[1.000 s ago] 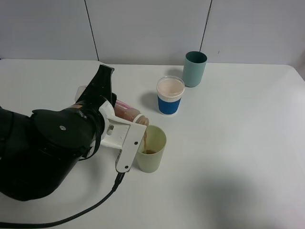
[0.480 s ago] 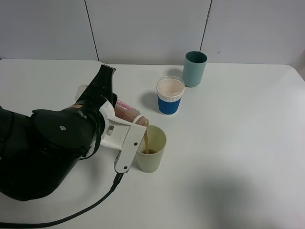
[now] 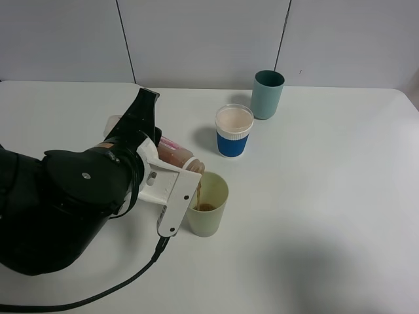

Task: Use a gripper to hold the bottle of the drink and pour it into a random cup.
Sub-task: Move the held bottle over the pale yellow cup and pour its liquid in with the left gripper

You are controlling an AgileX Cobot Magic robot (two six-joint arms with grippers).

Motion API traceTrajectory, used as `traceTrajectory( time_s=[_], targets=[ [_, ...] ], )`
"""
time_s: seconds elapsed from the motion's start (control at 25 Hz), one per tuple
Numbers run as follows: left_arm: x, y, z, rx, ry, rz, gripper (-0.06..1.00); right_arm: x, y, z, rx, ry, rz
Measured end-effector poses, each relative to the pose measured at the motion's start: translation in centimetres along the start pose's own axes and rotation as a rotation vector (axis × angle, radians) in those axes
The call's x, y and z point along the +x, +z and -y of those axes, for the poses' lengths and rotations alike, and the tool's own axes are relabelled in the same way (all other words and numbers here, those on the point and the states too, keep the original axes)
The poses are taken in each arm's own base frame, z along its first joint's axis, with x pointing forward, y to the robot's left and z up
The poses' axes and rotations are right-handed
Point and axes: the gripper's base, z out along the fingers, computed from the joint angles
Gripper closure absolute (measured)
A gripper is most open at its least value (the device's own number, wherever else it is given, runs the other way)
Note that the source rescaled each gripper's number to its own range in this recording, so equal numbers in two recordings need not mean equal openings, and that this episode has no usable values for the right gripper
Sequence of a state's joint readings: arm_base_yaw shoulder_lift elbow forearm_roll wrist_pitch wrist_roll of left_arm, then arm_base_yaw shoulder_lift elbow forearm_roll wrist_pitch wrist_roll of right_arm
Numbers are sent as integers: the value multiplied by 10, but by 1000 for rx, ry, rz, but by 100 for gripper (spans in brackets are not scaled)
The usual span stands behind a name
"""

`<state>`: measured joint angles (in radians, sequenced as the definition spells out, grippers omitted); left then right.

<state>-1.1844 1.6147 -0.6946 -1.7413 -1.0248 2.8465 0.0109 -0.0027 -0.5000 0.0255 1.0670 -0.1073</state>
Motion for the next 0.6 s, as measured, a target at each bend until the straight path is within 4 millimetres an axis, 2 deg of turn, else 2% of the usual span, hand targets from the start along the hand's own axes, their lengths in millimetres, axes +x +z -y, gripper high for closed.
traceTrajectory(
  time_s=[0.6],
  targets=[
    [-1,0,-2,-24,18,6,94,0,0,0,0,0,0]
  ],
)
